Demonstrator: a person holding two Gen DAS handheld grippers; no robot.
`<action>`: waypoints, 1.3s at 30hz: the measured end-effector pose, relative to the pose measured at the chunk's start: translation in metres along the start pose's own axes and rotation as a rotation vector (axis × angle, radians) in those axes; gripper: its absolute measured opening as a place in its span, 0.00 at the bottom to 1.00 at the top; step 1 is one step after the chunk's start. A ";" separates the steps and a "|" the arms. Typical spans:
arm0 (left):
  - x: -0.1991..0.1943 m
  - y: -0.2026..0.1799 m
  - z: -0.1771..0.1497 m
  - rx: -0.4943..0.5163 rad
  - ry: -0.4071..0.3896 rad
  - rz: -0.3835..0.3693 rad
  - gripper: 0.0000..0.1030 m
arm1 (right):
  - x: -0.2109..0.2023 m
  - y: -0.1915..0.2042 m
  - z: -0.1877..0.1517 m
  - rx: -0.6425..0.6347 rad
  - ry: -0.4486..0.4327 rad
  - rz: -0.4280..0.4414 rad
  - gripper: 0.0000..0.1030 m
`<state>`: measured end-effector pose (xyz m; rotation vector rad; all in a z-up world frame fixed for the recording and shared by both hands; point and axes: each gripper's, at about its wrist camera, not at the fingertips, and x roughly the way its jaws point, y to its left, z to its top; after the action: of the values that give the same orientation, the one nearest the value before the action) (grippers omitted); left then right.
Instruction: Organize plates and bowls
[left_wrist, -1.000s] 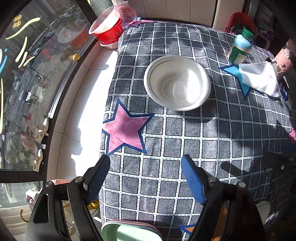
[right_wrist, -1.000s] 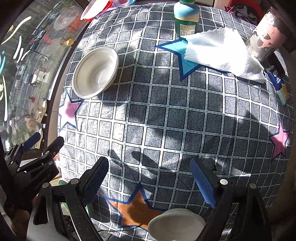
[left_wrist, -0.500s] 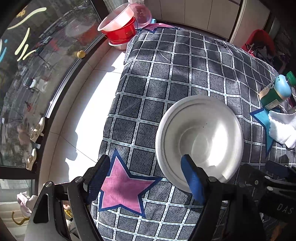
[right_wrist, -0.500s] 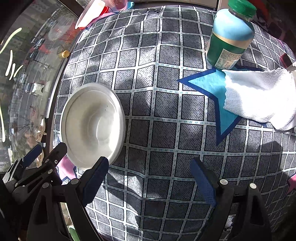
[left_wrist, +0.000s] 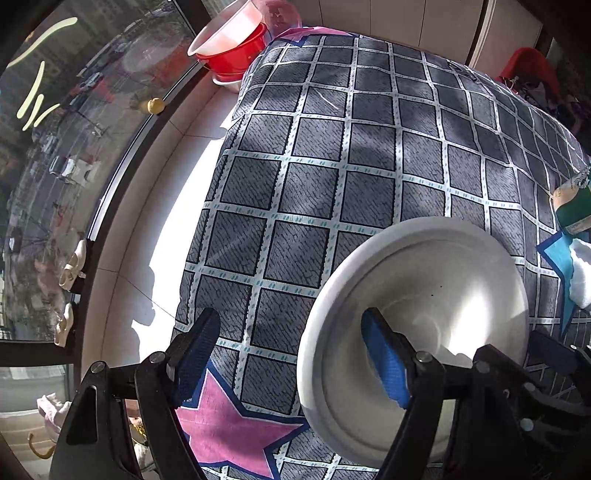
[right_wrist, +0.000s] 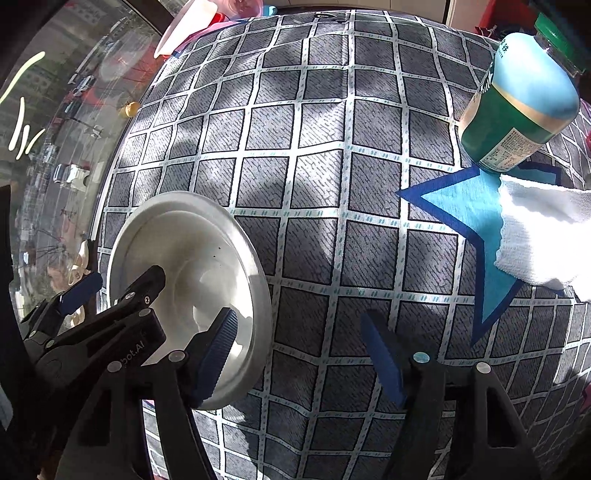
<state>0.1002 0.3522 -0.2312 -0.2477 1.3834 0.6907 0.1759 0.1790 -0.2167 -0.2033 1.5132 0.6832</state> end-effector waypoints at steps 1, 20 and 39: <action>0.001 -0.002 0.000 0.005 -0.002 0.003 0.79 | 0.000 0.000 -0.001 -0.004 -0.003 -0.004 0.69; 0.000 -0.019 -0.002 0.028 -0.025 -0.068 0.49 | 0.012 0.023 -0.003 -0.040 0.003 0.057 0.22; -0.031 -0.035 -0.098 0.055 0.030 -0.151 0.36 | -0.004 0.013 -0.093 -0.181 0.056 -0.033 0.16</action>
<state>0.0399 0.2619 -0.2294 -0.3164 1.3952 0.5252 0.0910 0.1393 -0.2168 -0.3864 1.4982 0.7936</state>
